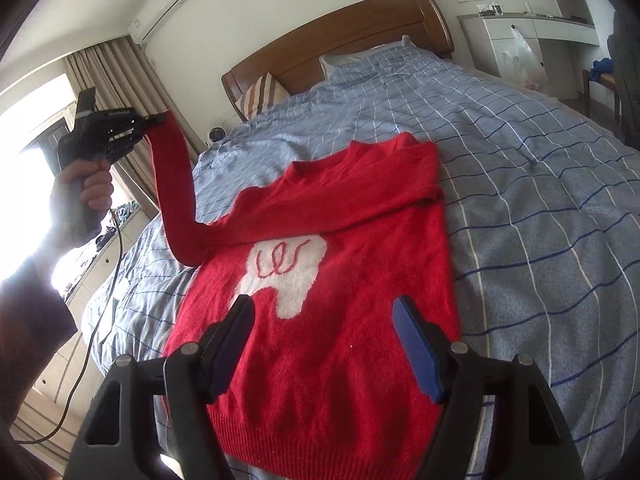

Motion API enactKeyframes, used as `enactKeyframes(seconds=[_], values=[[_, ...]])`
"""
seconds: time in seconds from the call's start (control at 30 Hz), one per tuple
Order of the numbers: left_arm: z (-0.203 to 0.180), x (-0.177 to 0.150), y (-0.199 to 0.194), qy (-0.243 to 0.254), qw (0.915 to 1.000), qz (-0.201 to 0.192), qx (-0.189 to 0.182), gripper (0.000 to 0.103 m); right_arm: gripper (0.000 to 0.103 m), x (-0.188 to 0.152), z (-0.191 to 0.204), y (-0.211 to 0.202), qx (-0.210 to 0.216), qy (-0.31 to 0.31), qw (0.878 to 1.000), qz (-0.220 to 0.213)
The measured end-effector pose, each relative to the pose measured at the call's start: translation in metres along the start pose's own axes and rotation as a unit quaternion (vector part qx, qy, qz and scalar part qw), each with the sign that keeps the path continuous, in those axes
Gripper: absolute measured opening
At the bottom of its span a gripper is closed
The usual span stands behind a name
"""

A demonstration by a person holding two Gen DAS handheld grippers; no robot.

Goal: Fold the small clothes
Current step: 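Grasp the other sleeve with the left gripper and fold it across the body, then release the folded sleeve with the left gripper and withdraw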

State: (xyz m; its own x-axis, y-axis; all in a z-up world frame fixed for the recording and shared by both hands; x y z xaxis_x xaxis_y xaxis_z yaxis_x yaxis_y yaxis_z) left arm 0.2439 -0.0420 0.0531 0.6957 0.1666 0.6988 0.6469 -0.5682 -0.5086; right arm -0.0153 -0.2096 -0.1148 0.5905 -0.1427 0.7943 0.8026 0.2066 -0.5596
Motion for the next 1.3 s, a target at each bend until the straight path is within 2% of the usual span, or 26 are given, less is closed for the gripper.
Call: enactKeyframes(seconds=[0.13, 0.2, 0.23, 0.27, 0.4, 0.47, 0.53, 0.6, 0.73, 0.8, 0.83, 0.9, 1.03, 1.23, 1.27, 1.3], values=[[-0.063, -0.053, 0.056, 0.05, 0.9961, 0.068, -0.027, 0.007, 0.071, -0.003, -0.013, -0.011, -0.017, 0.001, 1.0, -0.004], [-0.073, -0.088, 0.085, 0.056, 0.9907, 0.119, -0.035, 0.026, 0.071, -0.005, -0.021, -0.015, -0.025, 0.005, 1.0, -0.005], [-0.073, -0.104, 0.095, 0.055, 0.9876, 0.144, -0.03, 0.055, 0.071, -0.006, -0.024, -0.016, -0.028, 0.007, 1.0, -0.005], [-0.069, -0.116, 0.102, 0.05, 0.9857, 0.159, -0.022, 0.07, 0.071, -0.007, -0.028, -0.018, -0.03, 0.01, 0.999, -0.004], [-0.036, -0.143, 0.081, 0.03, 0.9853, 0.168, -0.005, 0.074, 0.072, -0.012, -0.045, -0.023, -0.043, 0.024, 0.999, -0.002], [-0.001, -0.147, 0.062, 0.024, 0.9875, 0.152, 0.033, 0.086, 0.073, -0.014, -0.052, -0.02, -0.053, 0.025, 0.998, 0.008], [0.032, -0.158, 0.04, 0.032, 0.9865, 0.137, 0.084, 0.089, 0.073, -0.015, -0.055, -0.011, -0.056, 0.021, 0.998, 0.023], [0.061, -0.177, 0.02, 0.057, 0.9797, 0.137, 0.135, 0.09, 0.073, -0.012, -0.05, 0.004, -0.053, 0.01, 0.998, 0.043], [0.094, -0.234, -0.015, 0.098, 0.9655, 0.153, 0.187, 0.09, 0.073, -0.007, -0.018, 0.041, -0.045, -0.05, 0.993, 0.095], [0.107, -0.259, -0.029, 0.109, 0.956, 0.161, 0.22, 0.09, 0.073, -0.016, -0.002, 0.058, -0.042, -0.078, 0.988, 0.126], [0.112, -0.269, -0.036, 0.106, 0.9546, 0.161, 0.227, 0.091, 0.073, -0.024, 0.002, 0.065, -0.044, -0.085, 0.985, 0.143], [0.119, -0.279, -0.053, 0.09, 0.9573, 0.145, 0.233, 0.096, 0.073, -0.042, 0.004, 0.074, -0.059, -0.1, 0.978, 0.175], [0.134, -0.297, -0.076, 0.055, 0.9552, 0.15, 0.249, 0.1, 0.076, -0.06, 0.004, 0.062, -0.098, -0.136, 0.971, 0.172], [0.142, -0.31, -0.097, 0.067, 0.9481, 0.163, 0.265, 0.101, 0.08, -0.086, 0.0, 0.037, -0.132, -0.172, 0.956, 0.198], [0.142, -0.31, -0.099, 0.067, 0.947, 0.166, 0.267, 0.101, 0.086, -0.089, -0.002, 0.034, -0.143, -0.177, 0.951, 0.208], [0.141, -0.308, -0.102, 0.066, 0.9462, 0.166, 0.269, 0.101, 0.087, -0.093, -0.006, 0.031, -0.155, -0.176, 0.946, 0.224]])
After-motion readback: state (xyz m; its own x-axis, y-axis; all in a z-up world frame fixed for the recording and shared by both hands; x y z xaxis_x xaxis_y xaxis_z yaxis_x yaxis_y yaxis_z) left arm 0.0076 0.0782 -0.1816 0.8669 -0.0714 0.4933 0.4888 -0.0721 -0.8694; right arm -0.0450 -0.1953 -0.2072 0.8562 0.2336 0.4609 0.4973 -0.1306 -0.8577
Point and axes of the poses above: each gripper's, at about its wrist camera, not at the fingertips, and y roughly the way its jaws point, z to its left, x to its top, the point moved 7 cm from there along y, roughly the way its jaws point, and after that the axes turned 14 degrees about -y, right-handed, at the moved point
